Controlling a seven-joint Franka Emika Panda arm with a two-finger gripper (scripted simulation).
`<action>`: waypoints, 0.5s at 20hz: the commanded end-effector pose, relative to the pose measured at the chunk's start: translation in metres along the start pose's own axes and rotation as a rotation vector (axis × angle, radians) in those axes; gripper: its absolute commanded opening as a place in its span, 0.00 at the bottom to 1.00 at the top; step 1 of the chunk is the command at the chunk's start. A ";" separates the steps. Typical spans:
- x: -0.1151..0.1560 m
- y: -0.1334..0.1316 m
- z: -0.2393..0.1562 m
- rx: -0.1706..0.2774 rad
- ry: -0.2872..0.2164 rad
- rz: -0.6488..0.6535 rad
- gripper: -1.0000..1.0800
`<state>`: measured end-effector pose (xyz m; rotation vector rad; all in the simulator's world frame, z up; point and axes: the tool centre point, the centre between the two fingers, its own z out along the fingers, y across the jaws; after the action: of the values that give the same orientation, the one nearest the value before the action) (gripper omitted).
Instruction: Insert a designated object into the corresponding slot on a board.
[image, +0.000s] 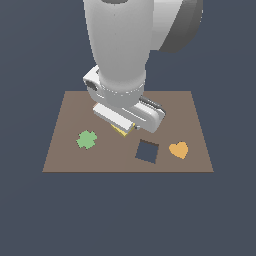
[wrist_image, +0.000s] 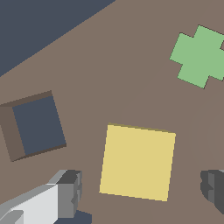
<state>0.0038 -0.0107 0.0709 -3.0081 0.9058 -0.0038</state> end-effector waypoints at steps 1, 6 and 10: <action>0.001 0.001 0.008 -0.001 0.000 0.049 0.96; 0.002 0.002 0.018 -0.001 -0.001 0.109 0.96; 0.002 0.002 0.021 -0.001 -0.002 0.128 0.96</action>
<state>0.0037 -0.0135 0.0510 -2.9491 1.0849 0.0004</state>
